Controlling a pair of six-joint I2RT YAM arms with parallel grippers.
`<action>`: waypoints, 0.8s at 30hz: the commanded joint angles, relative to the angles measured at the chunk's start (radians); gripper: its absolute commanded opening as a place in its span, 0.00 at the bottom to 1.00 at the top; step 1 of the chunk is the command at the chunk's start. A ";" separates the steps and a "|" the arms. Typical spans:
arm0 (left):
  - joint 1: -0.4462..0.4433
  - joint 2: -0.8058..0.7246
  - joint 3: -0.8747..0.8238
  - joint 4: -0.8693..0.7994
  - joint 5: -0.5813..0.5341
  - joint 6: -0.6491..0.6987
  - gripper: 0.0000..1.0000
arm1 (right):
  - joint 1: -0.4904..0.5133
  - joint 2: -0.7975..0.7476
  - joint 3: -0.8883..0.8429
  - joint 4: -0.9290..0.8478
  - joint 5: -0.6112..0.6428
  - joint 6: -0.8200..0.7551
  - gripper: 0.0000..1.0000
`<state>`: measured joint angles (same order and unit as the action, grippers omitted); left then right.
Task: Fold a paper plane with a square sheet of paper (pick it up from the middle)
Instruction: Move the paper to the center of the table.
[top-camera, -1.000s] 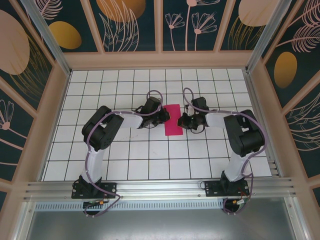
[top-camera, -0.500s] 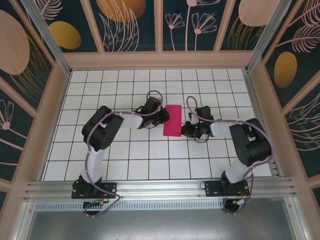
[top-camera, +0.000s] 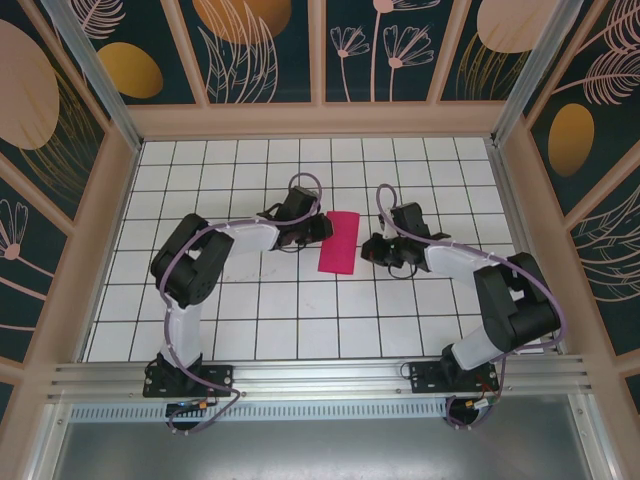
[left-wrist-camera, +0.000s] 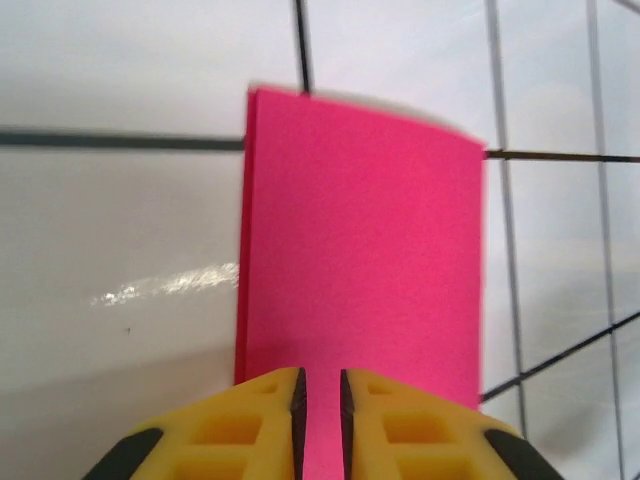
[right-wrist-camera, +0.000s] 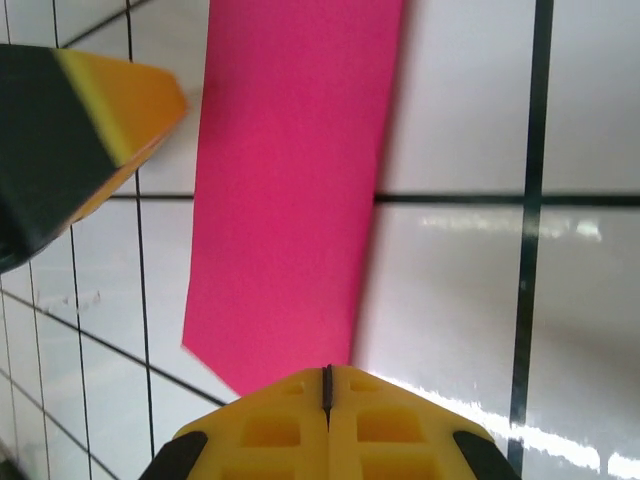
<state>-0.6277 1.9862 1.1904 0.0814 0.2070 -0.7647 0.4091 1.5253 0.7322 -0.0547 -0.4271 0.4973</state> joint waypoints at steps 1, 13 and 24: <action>0.006 -0.112 0.011 -0.034 -0.052 0.024 0.26 | 0.040 0.046 0.044 -0.038 0.064 0.012 0.00; 0.027 -0.387 -0.294 -0.006 -0.214 -0.083 0.33 | 0.158 0.227 0.134 -0.023 0.150 0.088 0.00; 0.059 -0.540 -0.480 0.000 -0.303 -0.150 0.51 | 0.309 0.336 0.177 0.087 0.115 0.365 0.00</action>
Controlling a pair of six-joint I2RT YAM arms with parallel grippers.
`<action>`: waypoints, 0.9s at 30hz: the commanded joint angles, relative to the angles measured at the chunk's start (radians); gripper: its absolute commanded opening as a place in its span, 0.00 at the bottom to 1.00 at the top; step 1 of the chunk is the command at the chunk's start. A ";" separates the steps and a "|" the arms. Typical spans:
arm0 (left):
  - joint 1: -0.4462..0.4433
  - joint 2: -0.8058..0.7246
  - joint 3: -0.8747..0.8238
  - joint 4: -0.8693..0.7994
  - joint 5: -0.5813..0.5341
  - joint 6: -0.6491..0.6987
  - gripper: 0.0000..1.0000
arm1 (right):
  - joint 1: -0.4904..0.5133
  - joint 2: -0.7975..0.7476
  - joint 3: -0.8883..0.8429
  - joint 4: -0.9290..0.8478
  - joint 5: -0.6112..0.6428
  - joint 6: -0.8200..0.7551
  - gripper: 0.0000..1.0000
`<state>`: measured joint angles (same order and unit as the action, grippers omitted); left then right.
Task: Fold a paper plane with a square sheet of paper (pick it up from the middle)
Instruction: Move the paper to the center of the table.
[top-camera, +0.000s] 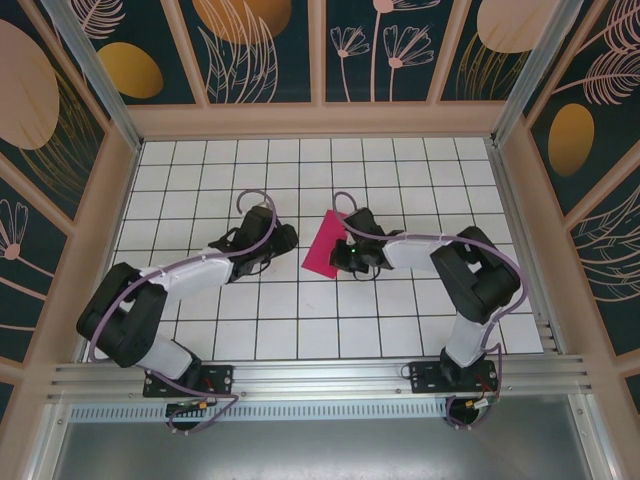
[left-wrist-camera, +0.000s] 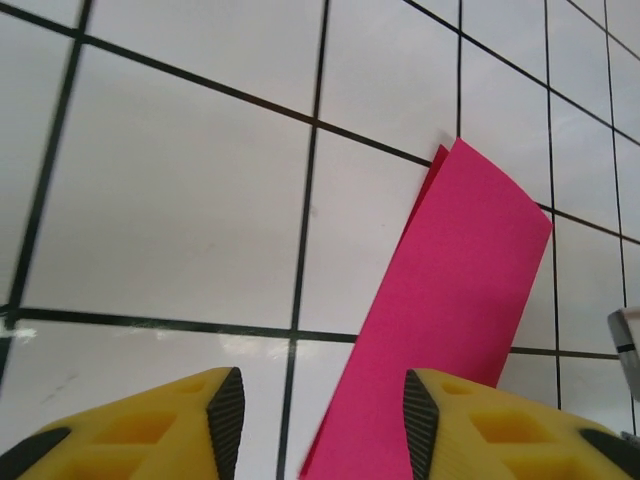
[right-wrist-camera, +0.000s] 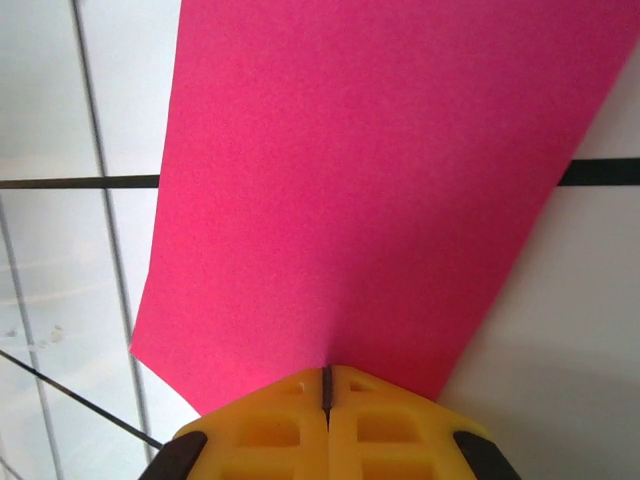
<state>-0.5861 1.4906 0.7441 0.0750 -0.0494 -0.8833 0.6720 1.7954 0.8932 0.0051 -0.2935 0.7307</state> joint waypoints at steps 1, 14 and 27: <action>0.024 -0.062 -0.051 0.006 -0.050 -0.038 0.52 | 0.060 0.084 0.029 0.056 -0.026 0.162 0.00; 0.037 -0.203 -0.153 0.157 0.147 -0.036 0.38 | -0.025 -0.017 0.088 0.091 -0.057 -0.008 0.00; -0.084 0.050 -0.007 0.230 0.182 -0.146 0.08 | -0.119 0.117 0.176 0.050 -0.263 -0.195 0.00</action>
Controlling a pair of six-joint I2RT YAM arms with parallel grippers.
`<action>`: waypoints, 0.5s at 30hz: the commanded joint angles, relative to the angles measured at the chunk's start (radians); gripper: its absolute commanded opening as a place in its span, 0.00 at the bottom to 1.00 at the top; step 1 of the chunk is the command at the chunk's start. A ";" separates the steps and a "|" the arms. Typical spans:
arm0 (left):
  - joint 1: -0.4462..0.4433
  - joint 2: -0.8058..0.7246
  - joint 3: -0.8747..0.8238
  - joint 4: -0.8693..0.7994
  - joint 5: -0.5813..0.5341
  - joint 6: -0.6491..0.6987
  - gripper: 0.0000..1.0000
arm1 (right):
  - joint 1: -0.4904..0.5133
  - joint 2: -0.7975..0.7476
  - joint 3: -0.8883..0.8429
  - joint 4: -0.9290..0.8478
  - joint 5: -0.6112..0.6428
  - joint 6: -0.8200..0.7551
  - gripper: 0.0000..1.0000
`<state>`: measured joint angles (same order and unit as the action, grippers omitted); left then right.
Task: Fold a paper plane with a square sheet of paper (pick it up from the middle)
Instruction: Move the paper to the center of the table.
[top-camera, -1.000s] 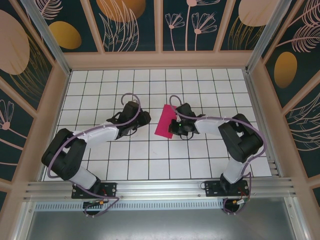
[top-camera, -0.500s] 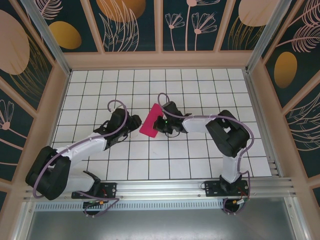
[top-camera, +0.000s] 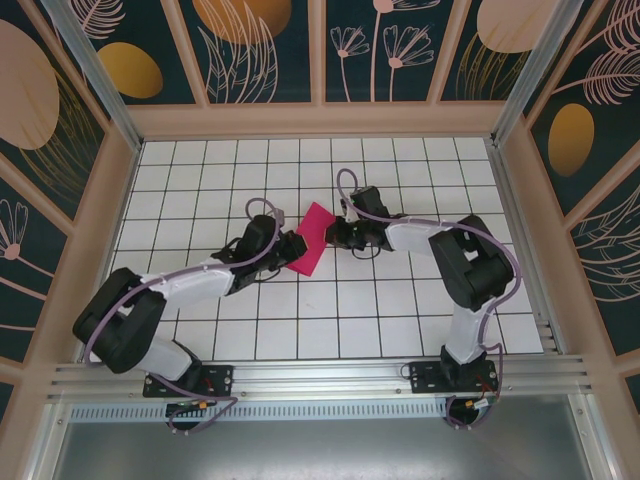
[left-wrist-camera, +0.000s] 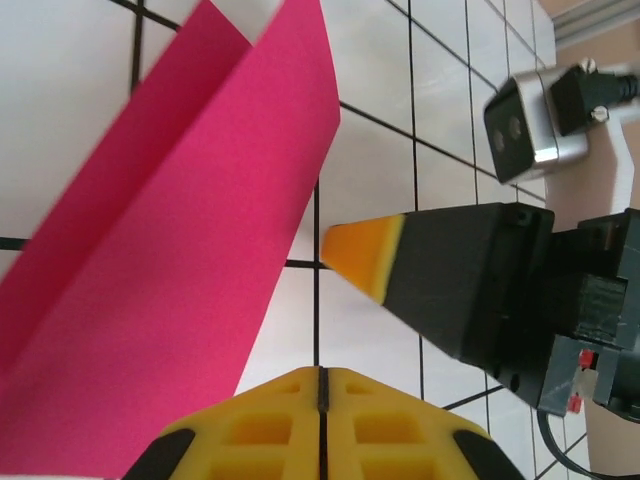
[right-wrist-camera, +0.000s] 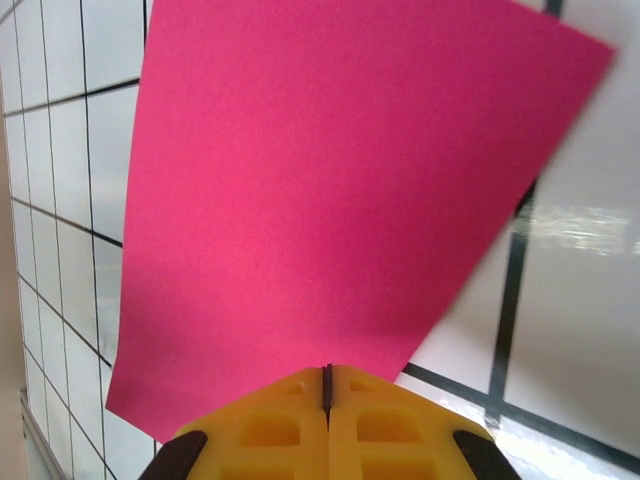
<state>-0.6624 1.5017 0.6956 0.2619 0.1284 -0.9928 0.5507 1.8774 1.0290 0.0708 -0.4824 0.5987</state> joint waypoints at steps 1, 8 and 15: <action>-0.010 0.061 0.052 0.042 0.002 -0.042 0.06 | 0.003 0.050 0.046 -0.017 -0.078 -0.066 0.00; -0.017 0.188 0.116 0.016 -0.007 -0.061 0.00 | 0.002 0.102 0.076 -0.020 -0.102 -0.083 0.00; -0.019 0.277 0.140 0.005 0.034 -0.072 0.00 | 0.002 0.124 0.088 -0.059 -0.070 -0.094 0.00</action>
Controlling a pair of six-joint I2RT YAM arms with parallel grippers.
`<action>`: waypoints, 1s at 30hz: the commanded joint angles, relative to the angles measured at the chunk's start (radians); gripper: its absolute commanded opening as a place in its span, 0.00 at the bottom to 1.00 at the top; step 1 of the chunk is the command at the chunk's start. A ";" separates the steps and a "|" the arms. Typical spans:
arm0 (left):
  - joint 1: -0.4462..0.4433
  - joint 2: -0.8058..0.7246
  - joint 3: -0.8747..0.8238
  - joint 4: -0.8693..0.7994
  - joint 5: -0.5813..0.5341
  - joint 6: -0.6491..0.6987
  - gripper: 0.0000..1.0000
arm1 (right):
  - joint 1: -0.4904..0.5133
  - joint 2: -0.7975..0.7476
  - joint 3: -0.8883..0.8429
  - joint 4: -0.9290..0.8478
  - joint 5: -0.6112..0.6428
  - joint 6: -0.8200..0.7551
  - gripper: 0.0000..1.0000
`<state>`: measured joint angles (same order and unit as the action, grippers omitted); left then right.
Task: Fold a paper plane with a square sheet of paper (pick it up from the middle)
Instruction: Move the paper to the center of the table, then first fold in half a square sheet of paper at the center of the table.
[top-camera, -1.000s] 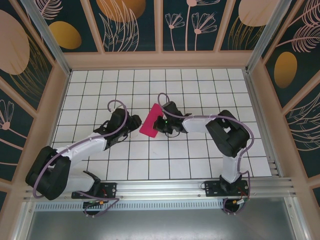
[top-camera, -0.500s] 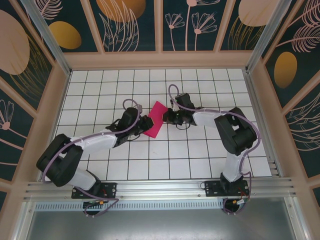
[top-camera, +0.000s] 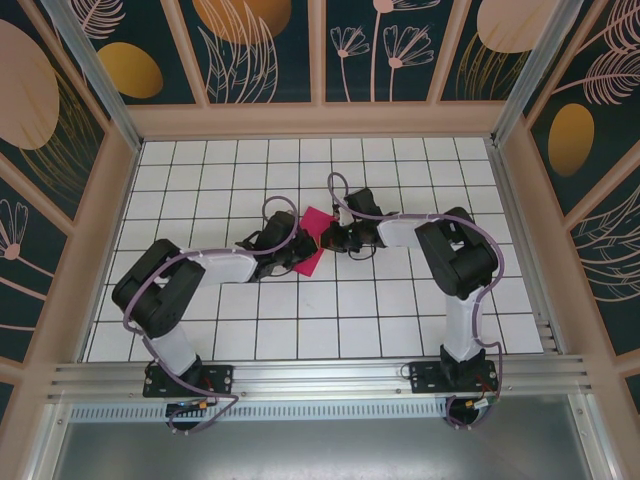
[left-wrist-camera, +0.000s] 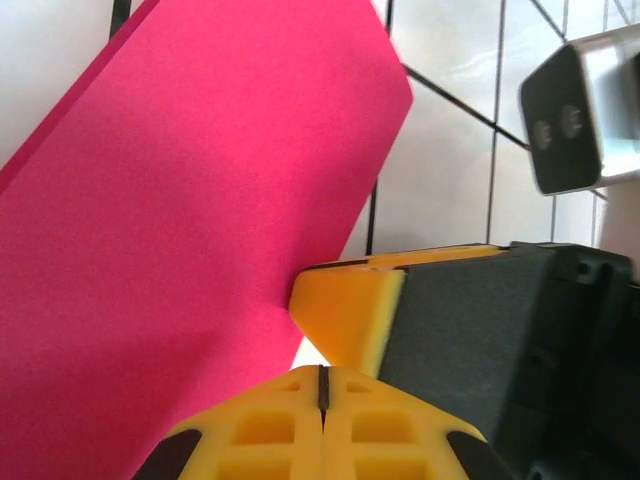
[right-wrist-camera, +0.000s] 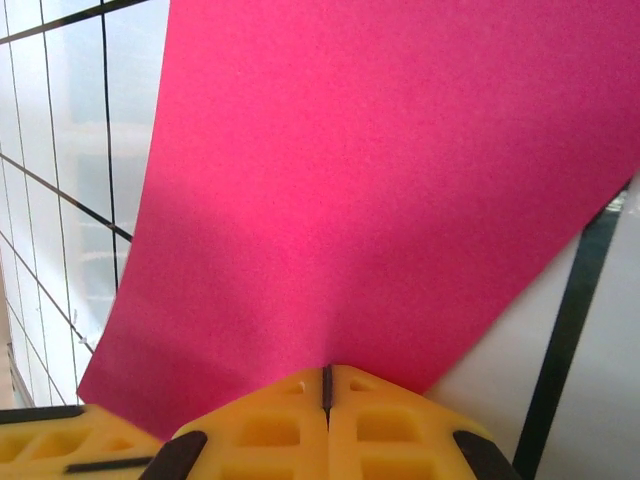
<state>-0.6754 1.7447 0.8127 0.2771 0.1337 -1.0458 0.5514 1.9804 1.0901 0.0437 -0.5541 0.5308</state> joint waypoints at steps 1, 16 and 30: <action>-0.006 0.045 0.026 -0.007 0.041 -0.019 0.00 | 0.001 0.024 0.029 -0.036 0.005 -0.026 0.00; -0.009 0.094 0.029 -0.075 0.028 -0.004 0.00 | 0.002 0.051 0.057 -0.070 0.046 -0.027 0.00; -0.008 0.042 0.003 0.069 0.095 0.026 0.00 | 0.001 0.051 0.055 -0.078 0.019 -0.028 0.00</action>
<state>-0.6754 1.8153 0.8265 0.2855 0.2028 -1.0416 0.5514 2.0060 1.1290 -0.0078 -0.5407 0.5282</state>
